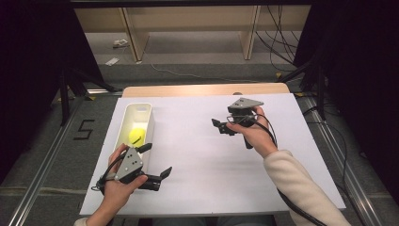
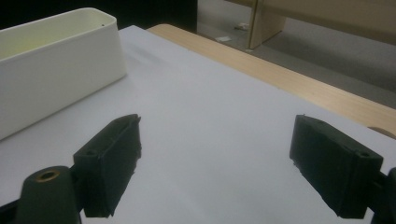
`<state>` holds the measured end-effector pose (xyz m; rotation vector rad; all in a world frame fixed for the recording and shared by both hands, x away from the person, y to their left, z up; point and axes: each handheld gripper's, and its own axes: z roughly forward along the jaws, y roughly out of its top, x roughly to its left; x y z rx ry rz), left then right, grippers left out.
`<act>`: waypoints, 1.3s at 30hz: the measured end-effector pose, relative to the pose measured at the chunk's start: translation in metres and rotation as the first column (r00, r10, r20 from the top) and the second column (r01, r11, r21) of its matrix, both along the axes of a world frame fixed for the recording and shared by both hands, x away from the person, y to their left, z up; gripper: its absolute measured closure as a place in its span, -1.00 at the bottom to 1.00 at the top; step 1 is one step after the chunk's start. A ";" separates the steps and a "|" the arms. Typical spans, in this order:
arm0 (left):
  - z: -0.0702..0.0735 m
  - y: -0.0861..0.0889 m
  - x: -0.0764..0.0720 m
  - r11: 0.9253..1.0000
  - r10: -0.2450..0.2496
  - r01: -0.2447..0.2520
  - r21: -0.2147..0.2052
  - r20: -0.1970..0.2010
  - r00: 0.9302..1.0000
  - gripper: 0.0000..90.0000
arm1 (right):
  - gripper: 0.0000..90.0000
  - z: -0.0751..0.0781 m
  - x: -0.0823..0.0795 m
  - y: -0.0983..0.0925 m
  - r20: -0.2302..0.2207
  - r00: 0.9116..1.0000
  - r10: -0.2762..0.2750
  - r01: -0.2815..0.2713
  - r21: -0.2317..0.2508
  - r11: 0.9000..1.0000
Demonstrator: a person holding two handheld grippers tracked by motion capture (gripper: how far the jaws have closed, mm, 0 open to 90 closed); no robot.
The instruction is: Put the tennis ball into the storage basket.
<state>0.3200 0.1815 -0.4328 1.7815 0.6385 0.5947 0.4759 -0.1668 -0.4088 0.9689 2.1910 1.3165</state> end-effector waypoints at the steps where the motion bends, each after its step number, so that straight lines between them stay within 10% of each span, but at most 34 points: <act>1: 0.000 0.000 0.000 1.000 0.000 0.000 0.000 0.000 1.000 -1.00 | -0.62 -0.001 -0.001 -0.004 0.000 1.000 -0.001 0.001 -0.001 1.000; 39: 0.000 0.002 0.000 1.000 0.014 -0.014 0.000 0.000 1.000 -1.00 | -0.61 -0.015 -0.042 -0.077 -0.009 0.996 -0.086 0.087 0.017 0.996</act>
